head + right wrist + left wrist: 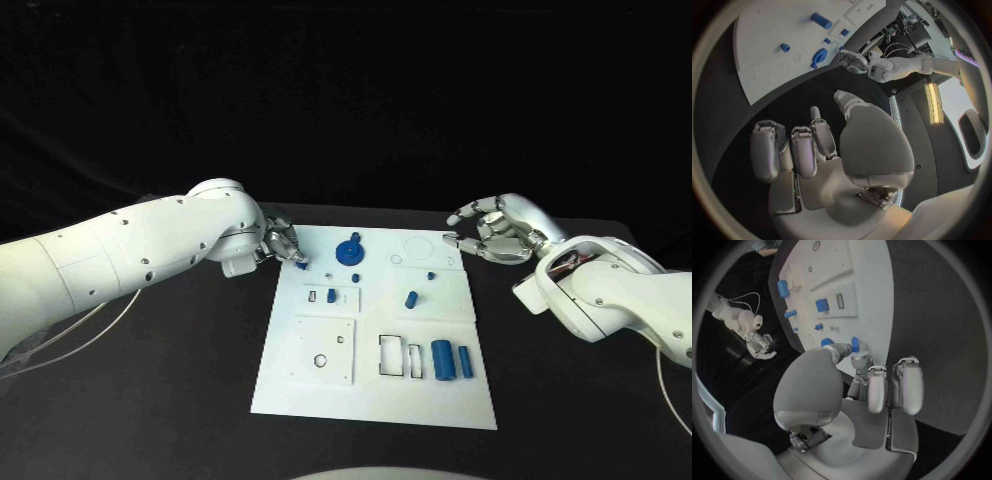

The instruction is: Assemble the parts on the task board

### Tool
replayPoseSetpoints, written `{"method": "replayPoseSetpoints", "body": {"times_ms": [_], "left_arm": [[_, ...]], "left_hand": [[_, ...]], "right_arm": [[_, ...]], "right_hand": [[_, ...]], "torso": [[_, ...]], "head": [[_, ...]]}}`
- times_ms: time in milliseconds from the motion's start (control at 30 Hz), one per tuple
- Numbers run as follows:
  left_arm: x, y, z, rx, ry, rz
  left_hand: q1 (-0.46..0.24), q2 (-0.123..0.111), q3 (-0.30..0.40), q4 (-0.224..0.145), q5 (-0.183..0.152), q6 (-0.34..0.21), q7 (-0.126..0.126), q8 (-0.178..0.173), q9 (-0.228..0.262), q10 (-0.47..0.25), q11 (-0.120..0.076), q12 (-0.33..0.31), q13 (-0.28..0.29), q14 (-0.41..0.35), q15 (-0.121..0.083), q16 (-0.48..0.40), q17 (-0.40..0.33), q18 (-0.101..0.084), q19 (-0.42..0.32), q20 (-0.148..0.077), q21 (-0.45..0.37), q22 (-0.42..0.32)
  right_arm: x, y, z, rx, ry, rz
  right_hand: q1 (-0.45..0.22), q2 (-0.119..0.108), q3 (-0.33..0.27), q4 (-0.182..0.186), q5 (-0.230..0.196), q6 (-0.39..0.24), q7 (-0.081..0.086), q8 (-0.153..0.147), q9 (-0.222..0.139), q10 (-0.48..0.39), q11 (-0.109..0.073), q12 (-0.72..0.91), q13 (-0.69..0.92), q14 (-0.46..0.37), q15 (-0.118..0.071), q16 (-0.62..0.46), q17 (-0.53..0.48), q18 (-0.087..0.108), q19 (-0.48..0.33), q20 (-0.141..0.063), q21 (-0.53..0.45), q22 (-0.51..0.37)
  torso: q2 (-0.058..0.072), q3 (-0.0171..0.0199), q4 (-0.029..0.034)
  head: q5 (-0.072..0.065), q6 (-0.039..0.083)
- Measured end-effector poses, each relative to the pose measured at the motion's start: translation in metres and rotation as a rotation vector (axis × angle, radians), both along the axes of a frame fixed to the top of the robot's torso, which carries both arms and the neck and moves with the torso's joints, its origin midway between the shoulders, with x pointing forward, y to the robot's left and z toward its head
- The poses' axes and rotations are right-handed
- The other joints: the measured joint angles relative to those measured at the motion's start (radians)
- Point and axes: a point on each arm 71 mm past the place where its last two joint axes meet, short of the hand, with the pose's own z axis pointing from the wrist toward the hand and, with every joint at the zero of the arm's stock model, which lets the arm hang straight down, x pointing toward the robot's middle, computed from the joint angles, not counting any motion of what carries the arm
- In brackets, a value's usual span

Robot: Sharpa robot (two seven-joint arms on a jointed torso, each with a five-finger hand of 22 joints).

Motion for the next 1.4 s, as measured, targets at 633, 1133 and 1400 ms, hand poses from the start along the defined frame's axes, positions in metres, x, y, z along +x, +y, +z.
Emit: {"method": "replayPoseSetpoints", "body": {"times_ms": [633, 1133, 1400], "left_arm": [[-0.048, -0.006, -0.007, -0.109, -0.053, 0.001], [-0.058, -0.019, -0.017, -0.068, -0.114, -0.042], [-0.060, -0.024, -0.018, -0.035, -0.120, -0.079]], "left_hand": [[-0.087, -0.066, 0.100, -0.012, 0.006, 0.008, -0.008, 0.091, 0.000, 0.053, -0.014, 0.064, 0.067, 0.000, -0.008, 0.000, 0.000, 0.000, 0.004, -0.004, 0.019, 0.000], [-0.100, -0.071, 0.104, -0.008, 0.006, 0.009, -0.008, 0.097, 0.001, 0.057, -0.018, 0.068, 0.066, 0.000, -0.008, 0.000, 0.000, 0.000, 0.004, -0.004, 0.023, 0.000], [-0.101, -0.072, 0.105, -0.008, 0.005, 0.012, -0.011, 0.097, 0.001, 0.057, -0.018, 0.067, 0.062, 0.000, -0.008, 0.000, 0.000, 0.000, 0.004, -0.004, 0.023, 0.000]], "right_arm": [[0.000, 0.000, -0.001, 0.000, 0.001, 0.000], [-0.001, 0.000, -0.002, 0.000, 0.005, 0.001], [-0.001, 0.000, -0.003, 0.000, 0.006, 0.001]], "right_hand": [[0.000, 0.000, 0.000, 0.006, 0.000, 0.000, 0.000, 0.000, 0.000, 0.000, 0.000, 0.000, 0.000, 0.000, 0.000, 0.000, 0.000, 0.000, 0.000, 0.000, 0.000, 0.000], [0.000, 0.000, 0.000, 0.006, 0.004, 0.000, 0.000, 0.000, 0.000, 0.000, 0.000, 0.000, 0.000, 0.000, 0.000, 0.000, 0.000, 0.000, 0.004, -0.004, 0.000, 0.000], [0.000, 0.000, 0.000, 0.006, 0.004, 0.000, 0.000, 0.000, 0.000, 0.000, 0.000, 0.000, 0.000, 0.000, 0.000, 0.000, 0.000, 0.000, 0.004, -0.004, 0.000, 0.000]], "torso": [[-0.004, -0.0006, 0.0112], [-0.003, -0.0003, 0.0098], [-0.003, 0.0001, 0.0102]], "head": [[-0.002, -0.003], [0.000, -0.007], [-0.001, -0.008]]}}
